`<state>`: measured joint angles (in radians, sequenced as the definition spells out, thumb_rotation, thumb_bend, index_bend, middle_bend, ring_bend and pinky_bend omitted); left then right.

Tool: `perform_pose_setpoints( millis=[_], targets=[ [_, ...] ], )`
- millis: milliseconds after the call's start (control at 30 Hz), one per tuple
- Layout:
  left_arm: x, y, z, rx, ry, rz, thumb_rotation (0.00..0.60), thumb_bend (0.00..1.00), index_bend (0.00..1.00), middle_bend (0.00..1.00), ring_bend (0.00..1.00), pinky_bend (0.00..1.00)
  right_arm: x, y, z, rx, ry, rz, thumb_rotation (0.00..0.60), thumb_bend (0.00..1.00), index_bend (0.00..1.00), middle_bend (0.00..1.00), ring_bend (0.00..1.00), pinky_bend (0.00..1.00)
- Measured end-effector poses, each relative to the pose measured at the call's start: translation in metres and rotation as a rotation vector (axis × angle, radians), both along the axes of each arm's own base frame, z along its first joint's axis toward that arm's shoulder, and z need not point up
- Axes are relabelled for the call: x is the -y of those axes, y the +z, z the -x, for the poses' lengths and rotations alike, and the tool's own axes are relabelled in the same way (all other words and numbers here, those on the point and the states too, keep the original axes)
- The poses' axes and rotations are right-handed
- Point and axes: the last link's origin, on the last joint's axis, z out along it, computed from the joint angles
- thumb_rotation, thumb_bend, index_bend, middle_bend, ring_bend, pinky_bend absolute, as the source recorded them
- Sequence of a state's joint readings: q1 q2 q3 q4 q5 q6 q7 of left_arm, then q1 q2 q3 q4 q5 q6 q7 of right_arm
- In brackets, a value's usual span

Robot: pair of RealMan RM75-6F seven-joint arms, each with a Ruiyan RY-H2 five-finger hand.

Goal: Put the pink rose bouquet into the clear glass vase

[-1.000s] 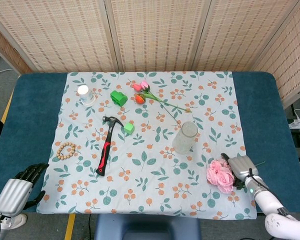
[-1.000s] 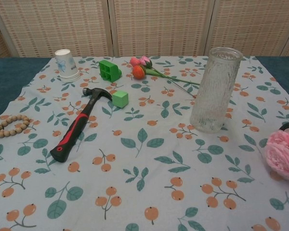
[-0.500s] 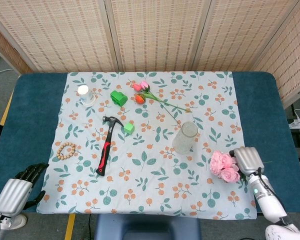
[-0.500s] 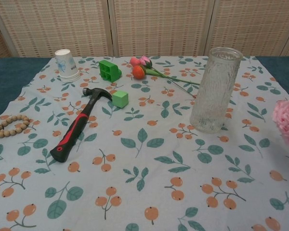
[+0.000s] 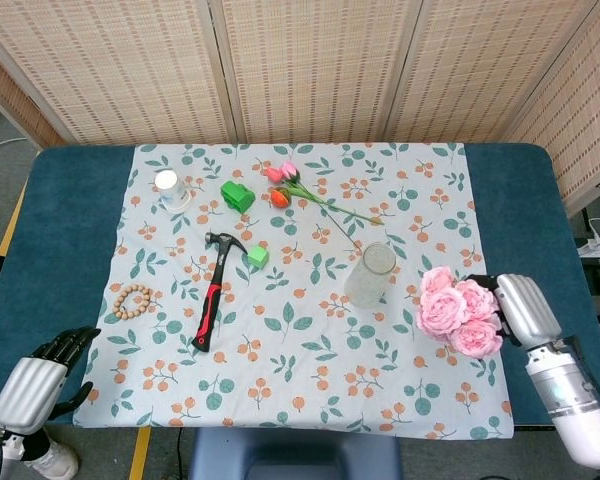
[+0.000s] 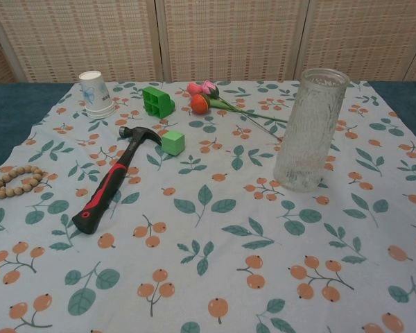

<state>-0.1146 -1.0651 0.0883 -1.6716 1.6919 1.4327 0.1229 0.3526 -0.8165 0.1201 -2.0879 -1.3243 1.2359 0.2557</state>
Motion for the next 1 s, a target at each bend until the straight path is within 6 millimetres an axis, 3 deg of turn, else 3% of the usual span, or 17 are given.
perform_pose_setpoints(
  millis=[200, 467, 667, 1000],
  targets=[
    [0.000, -0.001, 0.001, -0.001, 0.002, 0.005, 0.600, 0.33, 0.10, 0.12, 0.16, 0.39, 0.005, 0.031, -0.048, 0.238, 0.070, -0.013, 0.600, 0.43, 0.92, 0.84, 0.83, 0.97],
    [-0.001, 0.000, 0.001, 0.002, 0.006, 0.002, 0.600, 0.33, 0.10, 0.12, 0.16, 0.39, 0.027, 0.038, -0.079, 0.433, 0.054, -0.028, 0.600, 0.46, 0.92, 0.84, 0.84, 0.98],
    [0.000, -0.001, 0.001, 0.001, 0.001, 0.003, 0.600, 0.33, 0.10, 0.12, 0.16, 0.39, 0.042, 0.035, -0.088, 0.494, 0.025, -0.045, 0.600, 0.46, 0.92, 0.84, 0.84, 0.98],
    [-0.001, 0.000, 0.001, 0.000, 0.004, 0.001, 0.600, 0.33, 0.10, 0.12, 0.16, 0.39, 0.055, 0.024, -0.083, 0.514, 0.003, -0.066, 0.600, 0.46, 0.92, 0.84, 0.84, 0.98]
  ],
)
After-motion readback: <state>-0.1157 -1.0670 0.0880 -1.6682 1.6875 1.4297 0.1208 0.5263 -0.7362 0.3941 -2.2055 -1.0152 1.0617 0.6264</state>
